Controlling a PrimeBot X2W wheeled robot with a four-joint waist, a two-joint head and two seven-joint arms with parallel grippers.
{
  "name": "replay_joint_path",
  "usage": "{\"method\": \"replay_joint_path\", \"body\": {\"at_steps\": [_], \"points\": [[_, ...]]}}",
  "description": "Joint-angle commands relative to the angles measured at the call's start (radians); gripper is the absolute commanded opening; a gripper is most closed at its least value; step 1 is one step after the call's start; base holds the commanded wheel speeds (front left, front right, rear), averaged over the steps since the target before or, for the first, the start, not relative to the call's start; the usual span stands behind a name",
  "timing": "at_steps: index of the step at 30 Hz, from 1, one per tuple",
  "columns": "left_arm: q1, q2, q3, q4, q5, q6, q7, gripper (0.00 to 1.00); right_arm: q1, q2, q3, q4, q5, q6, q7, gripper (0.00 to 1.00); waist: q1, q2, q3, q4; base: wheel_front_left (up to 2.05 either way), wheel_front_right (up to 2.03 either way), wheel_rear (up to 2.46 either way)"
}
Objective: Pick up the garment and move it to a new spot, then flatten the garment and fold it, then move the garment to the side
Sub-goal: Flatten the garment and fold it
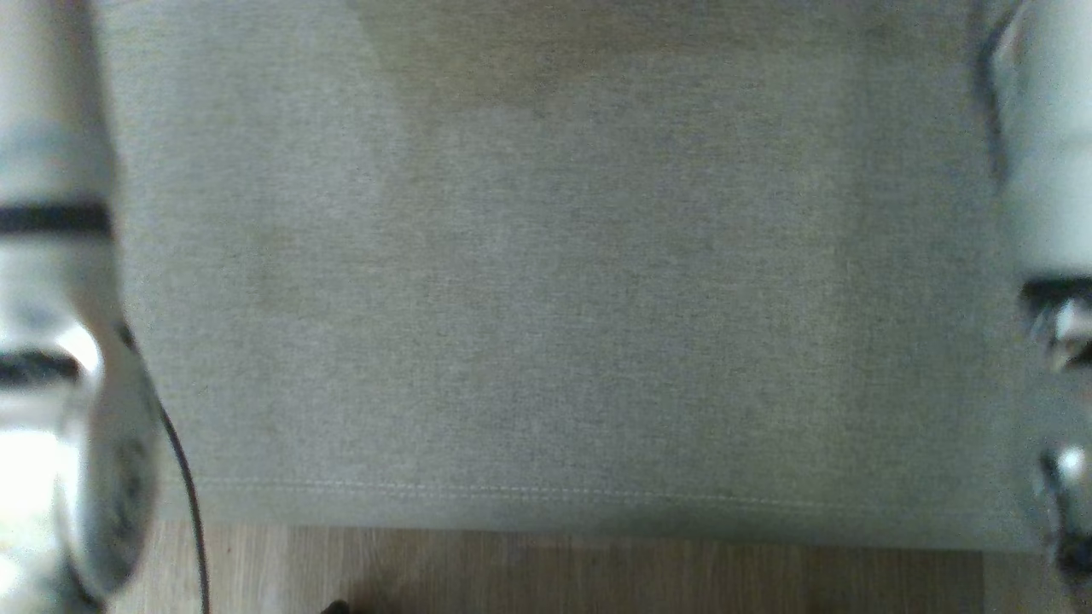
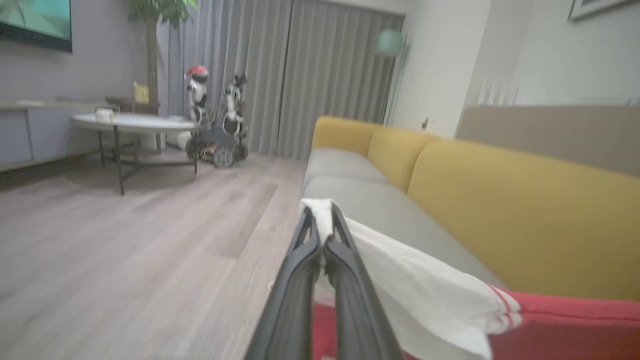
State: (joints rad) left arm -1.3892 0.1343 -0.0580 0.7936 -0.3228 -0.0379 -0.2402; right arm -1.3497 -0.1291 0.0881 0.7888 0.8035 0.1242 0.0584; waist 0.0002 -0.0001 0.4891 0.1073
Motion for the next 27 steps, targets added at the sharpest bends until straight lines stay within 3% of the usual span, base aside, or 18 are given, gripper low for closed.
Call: {"method": "replay_joint_path", "body": {"at_steps": [1,9,21,27], "points": [[0.079,0.037,-0.005,-0.007,0.011,-0.013,-0.012,0.00,0.076,0.019,0.022,0.000,0.046,0.007,0.031,0.00,-0.0002,0.0001,-0.016,0.018,0.00,0.00,0.00],[0.424,0.031,-0.044,0.006,0.034,-0.052,-0.021,0.00,0.326,0.009,0.023,0.094,0.206,0.007,0.195,0.00,-0.0002,0.0001,-0.116,0.046,0.00,0.00,0.00],[0.782,0.074,-0.079,-0.053,0.054,-0.072,-0.021,0.00,0.564,0.013,-0.015,0.131,0.297,0.007,0.249,0.00,-0.0002,0.0001,-0.285,0.044,0.00,0.00,0.00],[0.914,0.082,-0.088,-0.092,0.044,-0.075,-0.021,0.00,0.661,-0.001,0.022,0.099,0.269,0.007,0.251,0.00,-0.0002,0.0001,-0.339,0.037,0.00,0.00,0.00]]}}
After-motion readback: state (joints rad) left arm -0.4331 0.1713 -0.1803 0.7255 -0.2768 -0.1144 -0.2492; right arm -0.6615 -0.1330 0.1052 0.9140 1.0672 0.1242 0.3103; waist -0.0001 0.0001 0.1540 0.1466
